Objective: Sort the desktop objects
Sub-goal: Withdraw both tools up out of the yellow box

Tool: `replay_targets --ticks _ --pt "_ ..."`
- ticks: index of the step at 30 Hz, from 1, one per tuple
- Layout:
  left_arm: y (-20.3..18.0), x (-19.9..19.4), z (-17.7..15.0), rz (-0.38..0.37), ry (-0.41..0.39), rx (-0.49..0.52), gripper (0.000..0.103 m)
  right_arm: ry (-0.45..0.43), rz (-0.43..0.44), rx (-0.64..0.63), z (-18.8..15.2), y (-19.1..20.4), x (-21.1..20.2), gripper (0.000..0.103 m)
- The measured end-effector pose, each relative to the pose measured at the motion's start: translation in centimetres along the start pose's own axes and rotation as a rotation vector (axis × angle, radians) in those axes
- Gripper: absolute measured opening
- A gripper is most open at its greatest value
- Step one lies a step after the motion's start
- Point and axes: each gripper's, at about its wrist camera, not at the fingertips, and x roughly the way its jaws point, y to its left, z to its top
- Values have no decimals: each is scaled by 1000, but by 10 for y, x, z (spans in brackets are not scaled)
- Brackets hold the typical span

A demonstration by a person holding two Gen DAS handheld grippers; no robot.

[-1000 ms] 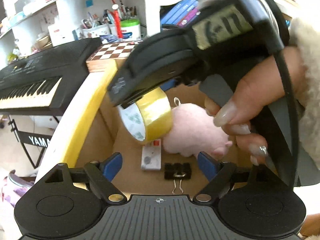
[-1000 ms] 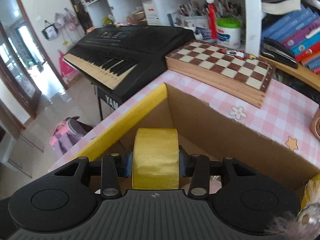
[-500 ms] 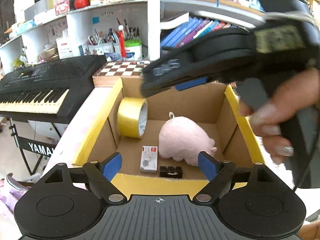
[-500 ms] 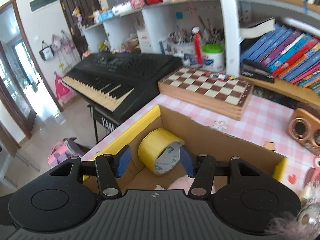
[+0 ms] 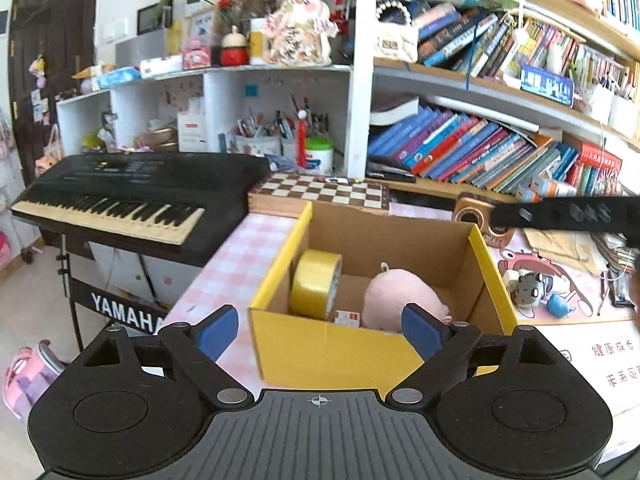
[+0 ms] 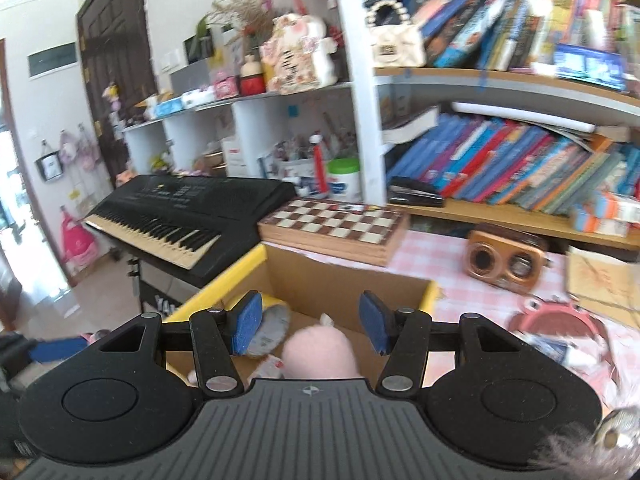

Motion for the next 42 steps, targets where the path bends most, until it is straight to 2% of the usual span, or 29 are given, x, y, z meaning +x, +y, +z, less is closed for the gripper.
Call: replay_targets --ticks 12,18,23,37,42 --pt "8 -40 -33 -39 10 5 91 -28 -100 32 -59 22 -68 52" --pt "1 -57 -51 -42 13 58 91 5 -117 -1 -96 40 -89 52" --pt "0 -62 -65 -61 40 62 92 44 -123 10 -123 54 -100 52" --pt "-15 -69 -90 -103 99 108 92 110 -168 -7 -156 68 -110 55" --pt "-20 -69 -96 -101 122 116 98 123 -202 -8 -162 67 -112 57"
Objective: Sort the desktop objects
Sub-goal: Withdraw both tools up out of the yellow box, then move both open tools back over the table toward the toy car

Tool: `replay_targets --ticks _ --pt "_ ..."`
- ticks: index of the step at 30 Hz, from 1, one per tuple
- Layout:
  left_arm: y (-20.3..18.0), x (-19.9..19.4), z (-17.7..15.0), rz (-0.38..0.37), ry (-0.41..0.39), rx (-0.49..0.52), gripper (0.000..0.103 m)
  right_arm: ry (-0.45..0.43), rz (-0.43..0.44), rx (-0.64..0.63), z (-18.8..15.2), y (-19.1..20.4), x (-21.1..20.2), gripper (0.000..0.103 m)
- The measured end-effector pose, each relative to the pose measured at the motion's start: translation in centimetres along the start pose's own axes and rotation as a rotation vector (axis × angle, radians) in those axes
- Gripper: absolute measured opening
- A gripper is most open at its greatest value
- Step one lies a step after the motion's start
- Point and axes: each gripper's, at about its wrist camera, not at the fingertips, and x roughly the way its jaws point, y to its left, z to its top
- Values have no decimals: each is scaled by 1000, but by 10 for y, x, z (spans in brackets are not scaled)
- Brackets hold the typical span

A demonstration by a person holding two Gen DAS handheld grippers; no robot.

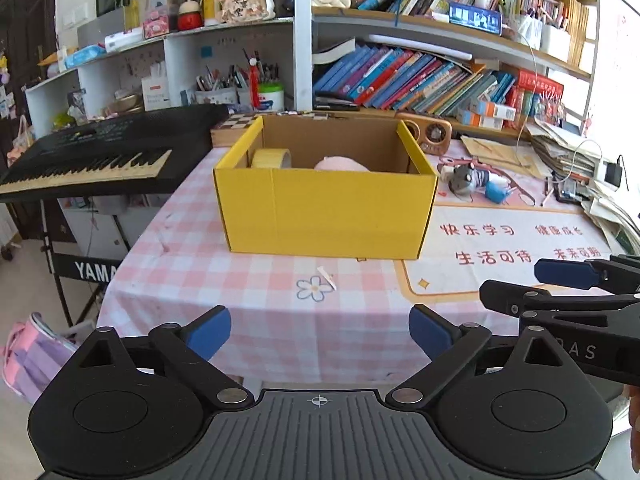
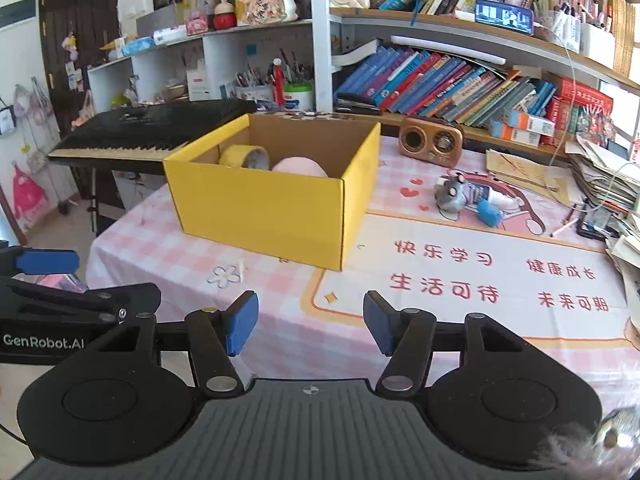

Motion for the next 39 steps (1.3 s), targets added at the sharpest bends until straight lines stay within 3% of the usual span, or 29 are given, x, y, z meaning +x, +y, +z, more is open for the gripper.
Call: replay_targets --ticks 23,39 --pt "-16 9 -8 -82 45 33 98 23 -107 78 -17 -18 -11 63" --pt "-59 30 2 -164 78 104 98 46 -185 155 -24 -60 -16 65"
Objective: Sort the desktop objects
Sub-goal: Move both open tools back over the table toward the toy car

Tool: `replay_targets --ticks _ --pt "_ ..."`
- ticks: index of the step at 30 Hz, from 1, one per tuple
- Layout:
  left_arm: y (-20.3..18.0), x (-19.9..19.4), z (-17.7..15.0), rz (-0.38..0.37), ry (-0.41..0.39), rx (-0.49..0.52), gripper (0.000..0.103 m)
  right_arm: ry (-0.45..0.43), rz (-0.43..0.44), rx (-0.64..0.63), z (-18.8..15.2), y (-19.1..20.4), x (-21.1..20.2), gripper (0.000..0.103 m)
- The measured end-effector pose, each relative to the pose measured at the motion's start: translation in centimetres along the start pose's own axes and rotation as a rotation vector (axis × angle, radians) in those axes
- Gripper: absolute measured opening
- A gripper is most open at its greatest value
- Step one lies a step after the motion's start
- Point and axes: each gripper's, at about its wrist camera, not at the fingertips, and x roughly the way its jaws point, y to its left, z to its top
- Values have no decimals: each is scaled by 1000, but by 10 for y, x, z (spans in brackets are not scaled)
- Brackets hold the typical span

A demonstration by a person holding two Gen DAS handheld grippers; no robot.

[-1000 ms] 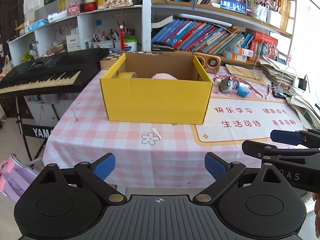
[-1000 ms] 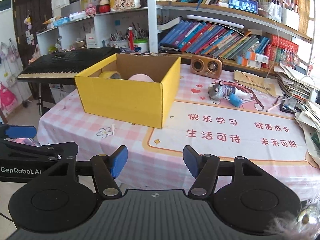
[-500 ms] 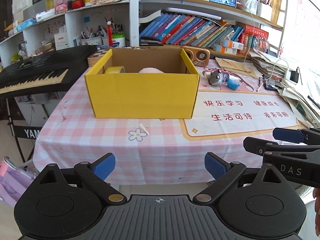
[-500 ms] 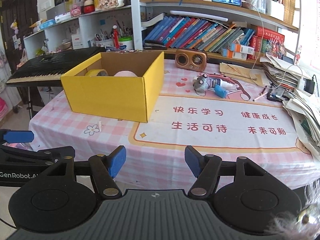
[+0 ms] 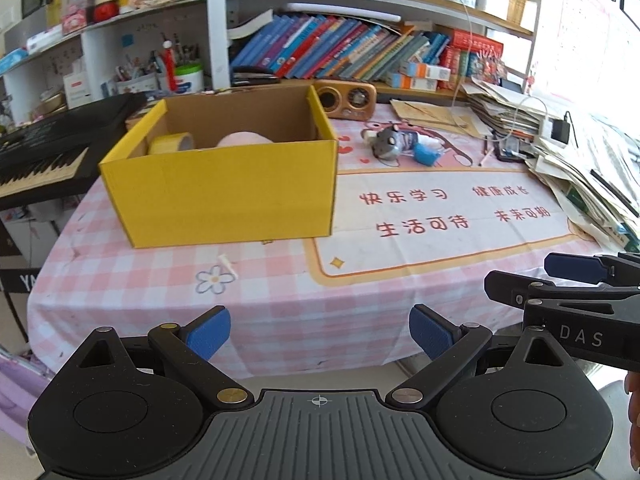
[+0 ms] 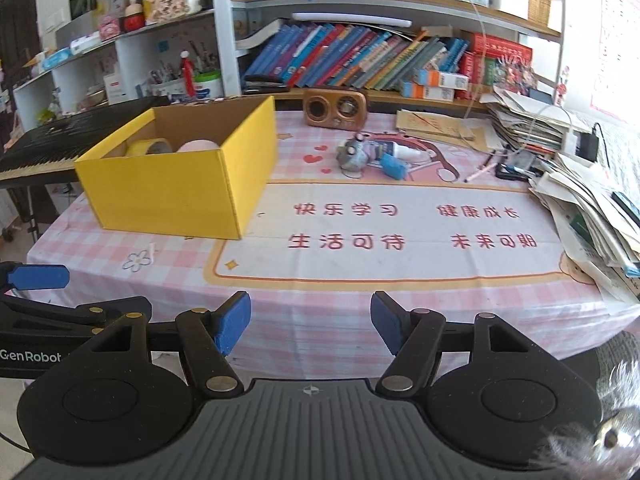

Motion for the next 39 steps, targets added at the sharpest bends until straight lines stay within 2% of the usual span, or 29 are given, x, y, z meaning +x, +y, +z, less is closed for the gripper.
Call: replay_targets --ticks 23,33,39 --pt "-61 51 33 -100 35 68 98 38 -65 72 11 -73 24 65" --pt "-90 82 55 -104 51 63 98 61 -64 74 32 -113 50 65" --pt "-101 101 73 -86 38 21 98 67 -35 46 52 -134 71 64"
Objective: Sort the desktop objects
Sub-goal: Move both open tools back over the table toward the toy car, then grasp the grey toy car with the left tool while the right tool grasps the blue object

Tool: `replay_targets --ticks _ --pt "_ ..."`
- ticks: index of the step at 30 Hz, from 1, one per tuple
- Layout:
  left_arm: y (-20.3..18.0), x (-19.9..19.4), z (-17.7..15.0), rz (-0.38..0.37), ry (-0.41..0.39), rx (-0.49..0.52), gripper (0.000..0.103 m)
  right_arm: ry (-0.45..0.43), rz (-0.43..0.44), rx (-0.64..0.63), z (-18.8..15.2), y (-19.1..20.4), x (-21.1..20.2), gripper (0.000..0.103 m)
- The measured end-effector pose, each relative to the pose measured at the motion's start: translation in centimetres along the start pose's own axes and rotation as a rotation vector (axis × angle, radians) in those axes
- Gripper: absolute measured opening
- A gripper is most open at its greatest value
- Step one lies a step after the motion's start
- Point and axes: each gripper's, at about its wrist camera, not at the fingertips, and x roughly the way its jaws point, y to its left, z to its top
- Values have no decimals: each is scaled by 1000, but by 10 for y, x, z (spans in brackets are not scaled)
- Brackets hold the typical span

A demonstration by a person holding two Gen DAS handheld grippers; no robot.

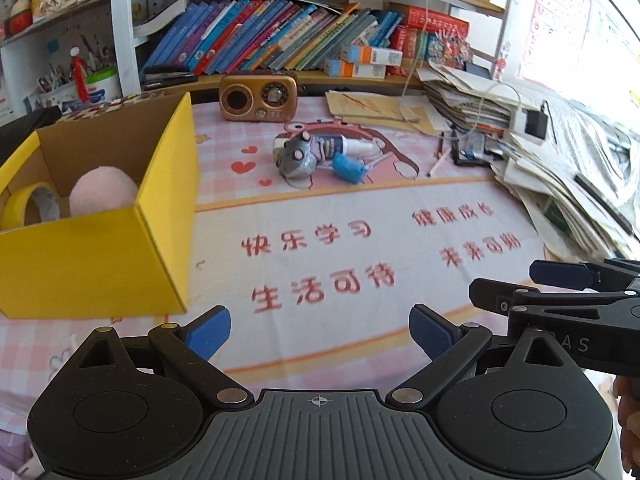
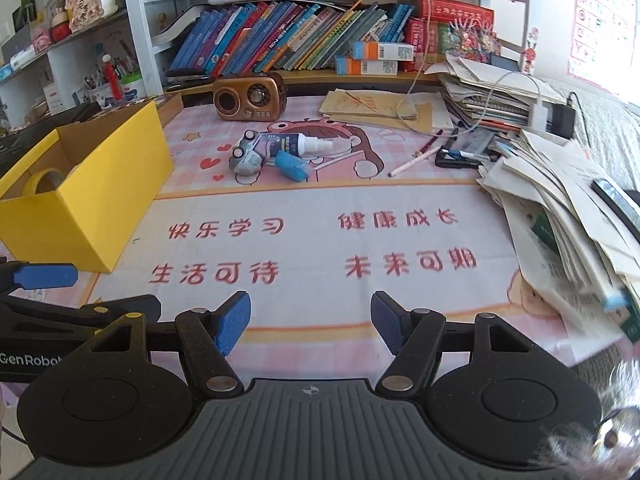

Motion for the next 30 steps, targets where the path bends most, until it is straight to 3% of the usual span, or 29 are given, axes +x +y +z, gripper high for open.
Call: replay_targets --ticks 7,19,25,30 --pt "-8 19 27 40 -47 -68 97 9 43 -49 27 -25 25 63" --pt "-11 58 71 124 -63 -151 97 25 162 -122 64 -46 78 58" --pt "-9 81 94 164 -82 -170 96 -9 245 -178 78 -45 104 58" --pt "-3 110 106 174 -51 -200 93 -36 272 -223 91 -45 133 54"
